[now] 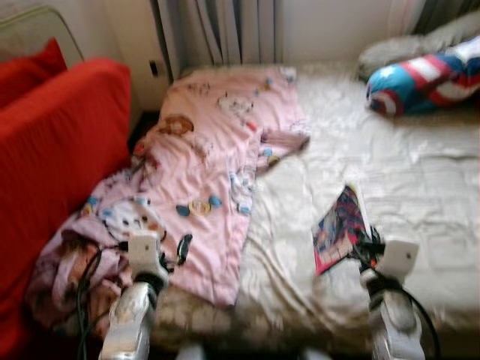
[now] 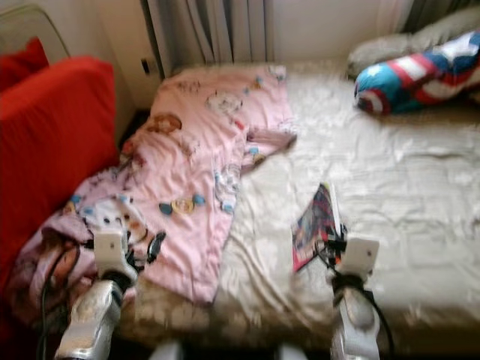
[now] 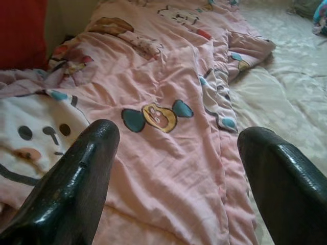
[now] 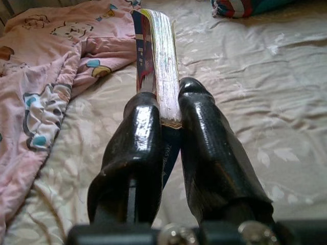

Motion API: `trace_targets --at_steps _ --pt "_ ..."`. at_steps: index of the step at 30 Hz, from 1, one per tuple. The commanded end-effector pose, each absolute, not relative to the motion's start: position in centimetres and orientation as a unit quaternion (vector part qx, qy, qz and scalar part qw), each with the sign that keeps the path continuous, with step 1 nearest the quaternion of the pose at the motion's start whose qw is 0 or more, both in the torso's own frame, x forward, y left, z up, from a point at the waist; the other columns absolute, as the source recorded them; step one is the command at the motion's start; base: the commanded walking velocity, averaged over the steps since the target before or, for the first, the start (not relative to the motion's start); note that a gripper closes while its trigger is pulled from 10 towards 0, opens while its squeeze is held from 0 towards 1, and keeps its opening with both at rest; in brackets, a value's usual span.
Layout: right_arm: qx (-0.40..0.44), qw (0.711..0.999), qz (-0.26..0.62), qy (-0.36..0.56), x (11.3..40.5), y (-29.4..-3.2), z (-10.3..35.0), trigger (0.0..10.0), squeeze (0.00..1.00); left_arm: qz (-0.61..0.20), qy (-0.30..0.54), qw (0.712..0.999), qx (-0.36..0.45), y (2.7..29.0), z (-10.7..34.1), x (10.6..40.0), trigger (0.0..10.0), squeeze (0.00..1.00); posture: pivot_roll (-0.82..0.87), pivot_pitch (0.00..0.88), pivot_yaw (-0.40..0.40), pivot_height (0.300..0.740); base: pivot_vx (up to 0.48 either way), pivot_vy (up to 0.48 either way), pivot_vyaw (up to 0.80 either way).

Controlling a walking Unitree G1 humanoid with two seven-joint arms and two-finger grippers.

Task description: Clean up the room

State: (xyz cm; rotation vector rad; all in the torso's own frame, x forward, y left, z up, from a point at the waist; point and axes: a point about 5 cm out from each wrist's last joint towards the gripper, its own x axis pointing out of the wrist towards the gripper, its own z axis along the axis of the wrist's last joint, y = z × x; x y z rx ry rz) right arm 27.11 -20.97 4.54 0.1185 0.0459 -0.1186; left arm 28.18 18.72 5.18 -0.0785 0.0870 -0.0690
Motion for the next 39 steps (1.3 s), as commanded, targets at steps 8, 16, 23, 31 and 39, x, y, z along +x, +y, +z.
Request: trace_targets --at_steps 8,16,23,31,39 --pt "0.049 0.997 -0.052 -0.003 27.9 -20.8 6.1 10.0 0.0 -0.019 0.043 0.998 -0.046 19.4 4.8 28.1 10.0 0.0 -0.05 0.0 0.009 0.74 0.0 0.0 0.0" --pt "0.045 0.998 -0.044 0.006 28.1 -20.5 6.1 10.0 0.0 -0.018 0.041 0.998 -0.048 19.2 4.6 28.1 10.0 0.0 -0.05 0.0 -0.008 0.74 0.0 0.0 0.0" --pt "0.043 0.998 -0.044 -0.001 28.3 -20.7 6.4 10.0 0.0 -0.021 0.036 0.998 -0.049 19.0 4.7 28.3 10.0 0.0 -0.06 0.0 -0.022 0.74 0.0 0.0 0.0" --pt "0.025 0.998 -0.052 -0.002 28.5 -21.2 6.7 10.0 0.0 -0.031 0.03 0.998 -0.046 18.8 4.8 28.4 10.0 0.0 -0.07 0.0 -0.028 0.74 0.0 0.0 0.0" --pt "-0.005 0.999 -0.038 -0.028 28.5 -20.5 7.5 10.0 0.0 -0.058 0.024 0.998 -0.031 18.6 5.0 28.5 10.0 0.0 -0.07 0.0 -0.029 0.74 0.0 0.0 0.0"
